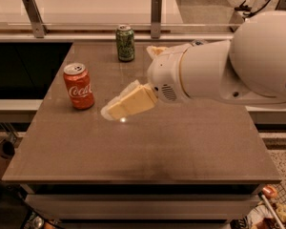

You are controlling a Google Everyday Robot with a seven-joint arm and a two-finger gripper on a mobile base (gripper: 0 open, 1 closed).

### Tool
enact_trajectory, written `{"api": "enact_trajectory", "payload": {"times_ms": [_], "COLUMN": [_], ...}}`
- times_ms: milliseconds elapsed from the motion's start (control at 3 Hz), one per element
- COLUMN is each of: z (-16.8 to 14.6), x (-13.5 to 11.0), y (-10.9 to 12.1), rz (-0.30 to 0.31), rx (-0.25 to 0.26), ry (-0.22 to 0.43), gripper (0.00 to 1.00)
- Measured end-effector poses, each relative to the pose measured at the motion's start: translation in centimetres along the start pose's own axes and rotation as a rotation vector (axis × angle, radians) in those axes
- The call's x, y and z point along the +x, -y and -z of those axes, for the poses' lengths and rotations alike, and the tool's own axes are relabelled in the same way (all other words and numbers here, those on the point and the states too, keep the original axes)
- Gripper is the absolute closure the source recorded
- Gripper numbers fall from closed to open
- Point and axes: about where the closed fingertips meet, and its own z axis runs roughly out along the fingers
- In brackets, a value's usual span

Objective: Knock coke can over

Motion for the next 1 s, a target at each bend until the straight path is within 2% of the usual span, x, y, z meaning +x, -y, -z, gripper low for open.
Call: {"api": "enact_trajectory", "payload": {"times_ms": [333,667,1000], "z": [-2.6,-5.8,-8.8], "x": [1.1,2.5,3.3], "y": [0.4,0.4,0.8], "rz": [-0.060,-0.124,-0.170], "rx": [0.065,0.099,0.105], "ry": [0.035,0.080,0.136], "gripper": [0.00,0.00,0.00]}}
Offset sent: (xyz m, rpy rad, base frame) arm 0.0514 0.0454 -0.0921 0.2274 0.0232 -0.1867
